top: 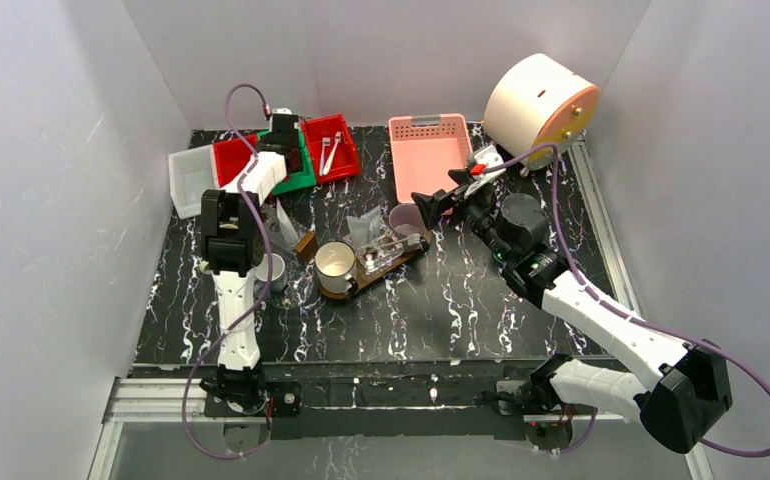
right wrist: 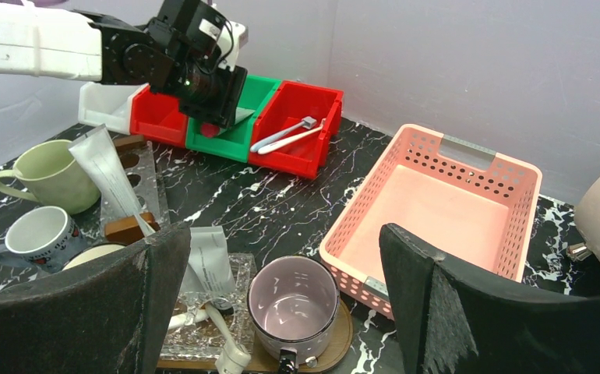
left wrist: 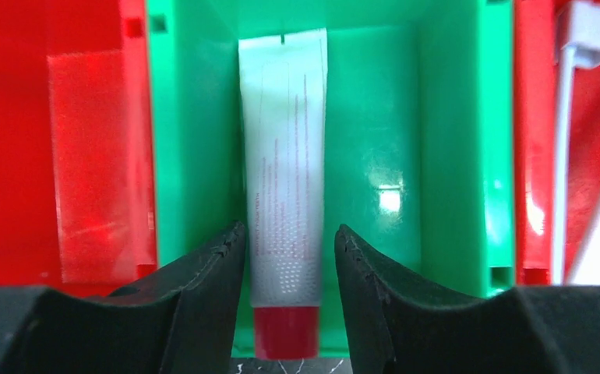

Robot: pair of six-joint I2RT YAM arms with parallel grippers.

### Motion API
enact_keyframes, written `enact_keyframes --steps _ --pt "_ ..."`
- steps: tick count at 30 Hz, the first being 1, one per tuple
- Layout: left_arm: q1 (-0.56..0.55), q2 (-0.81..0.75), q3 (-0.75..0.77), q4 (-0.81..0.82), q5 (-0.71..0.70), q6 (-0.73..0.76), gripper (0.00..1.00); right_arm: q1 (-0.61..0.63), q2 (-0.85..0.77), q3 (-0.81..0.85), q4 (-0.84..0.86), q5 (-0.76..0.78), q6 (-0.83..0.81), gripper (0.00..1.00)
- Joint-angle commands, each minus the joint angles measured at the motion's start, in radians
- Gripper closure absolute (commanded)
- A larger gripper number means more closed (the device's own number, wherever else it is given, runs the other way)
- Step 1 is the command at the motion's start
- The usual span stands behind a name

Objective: Prepare toiletry sets of a toothbrush and toothpaste on the tray
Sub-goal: Pick up the toothpaste from the storage box.

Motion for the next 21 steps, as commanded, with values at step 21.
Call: enact_keyframes --steps 21 --pt "0.002 -0.019 0.036 -0.072 0.087 -0.081 0.78 0.002 -0.008 0.016 0.026 0.009 -0.010 0.01"
